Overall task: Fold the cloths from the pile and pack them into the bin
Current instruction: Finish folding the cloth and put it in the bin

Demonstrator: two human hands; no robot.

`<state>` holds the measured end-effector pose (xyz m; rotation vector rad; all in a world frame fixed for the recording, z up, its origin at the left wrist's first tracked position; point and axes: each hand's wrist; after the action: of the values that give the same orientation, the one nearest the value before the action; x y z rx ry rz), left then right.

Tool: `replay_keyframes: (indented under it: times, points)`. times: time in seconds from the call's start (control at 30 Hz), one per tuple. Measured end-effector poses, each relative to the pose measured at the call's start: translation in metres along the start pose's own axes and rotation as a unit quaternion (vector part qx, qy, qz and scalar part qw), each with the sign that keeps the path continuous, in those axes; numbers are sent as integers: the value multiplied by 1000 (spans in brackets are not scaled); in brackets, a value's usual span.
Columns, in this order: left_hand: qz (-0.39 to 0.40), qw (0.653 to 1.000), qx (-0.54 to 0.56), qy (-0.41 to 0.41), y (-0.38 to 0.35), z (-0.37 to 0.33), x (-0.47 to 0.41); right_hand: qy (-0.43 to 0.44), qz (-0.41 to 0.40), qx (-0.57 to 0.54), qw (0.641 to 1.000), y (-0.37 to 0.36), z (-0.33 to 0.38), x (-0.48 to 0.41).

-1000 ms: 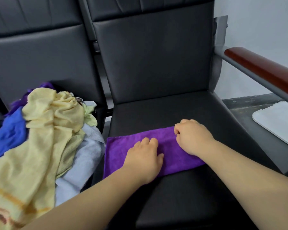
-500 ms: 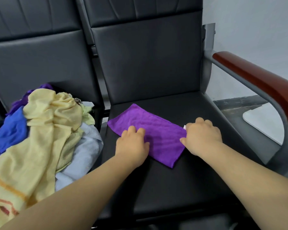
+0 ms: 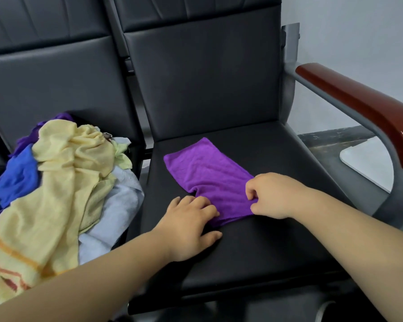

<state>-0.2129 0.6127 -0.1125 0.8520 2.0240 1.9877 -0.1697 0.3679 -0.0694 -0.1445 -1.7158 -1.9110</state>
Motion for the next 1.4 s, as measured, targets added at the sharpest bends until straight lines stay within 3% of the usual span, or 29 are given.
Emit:
replay_keyframes:
  times: [0.17, 0.27, 0.37, 0.47, 0.57, 0.63, 0.7, 0.8, 0.87, 0.93, 1.03, 1.27, 1.4]
  points:
    - [-107, 993, -31, -25, -14, 4, 8, 48, -19, -37, 998, -8, 5, 0]
    - [-130, 990, -20, -49, -15, 1, 5, 73, 20, -74, 994, -13, 7, 1]
    - [-129, 973, 189, -14, -3, 1, 9, 66, 43, -70, 994, -16, 9, 2]
    - [-99, 908, 399, 75, 10, 2, 14, 48, 6, -46, 998, -20, 13, 1]
    - [-76, 859, 494, 108, 20, 4, 15, 25, -22, -58, 998, -16, 20, 1]
    - [-64, 831, 538, 126, 28, 7, 16, 30, 10, -120, 992, -11, 20, 1]
    - [-33, 793, 588, 157, 35, 13, 18, 31, 73, -260, 962, -5, 19, 3]
    - [91, 712, 662, 217, 44, 26, 25, 22, 145, -502, 852, 1, 17, 8]
    - [136, 668, 692, 239, 49, 34, 28, 7, 132, -574, 808, 3, 15, 4]
    - [124, 640, 716, 250, 54, 42, 25, -5, 97, -597, 796, 4, 15, -2]
    - [66, 637, 724, 255, 57, 50, 14, -25, 27, -599, 800, 6, 18, -15]
    - [-71, 683, 676, 268, 51, 68, -26, -54, -85, -563, 820, 11, 22, -56]
    - [-126, 682, 664, 281, 41, 82, -48, -66, -142, -520, 840, 8, 25, -77]
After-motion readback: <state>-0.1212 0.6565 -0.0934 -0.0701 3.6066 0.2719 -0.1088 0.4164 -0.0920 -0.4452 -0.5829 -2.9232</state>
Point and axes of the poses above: each hand's wrist, its own x-axis away from the middle knuckle, its own y-axis out of the back of the hand, z = x × y, and after that the axes turned 10 degrees about z, right-handed
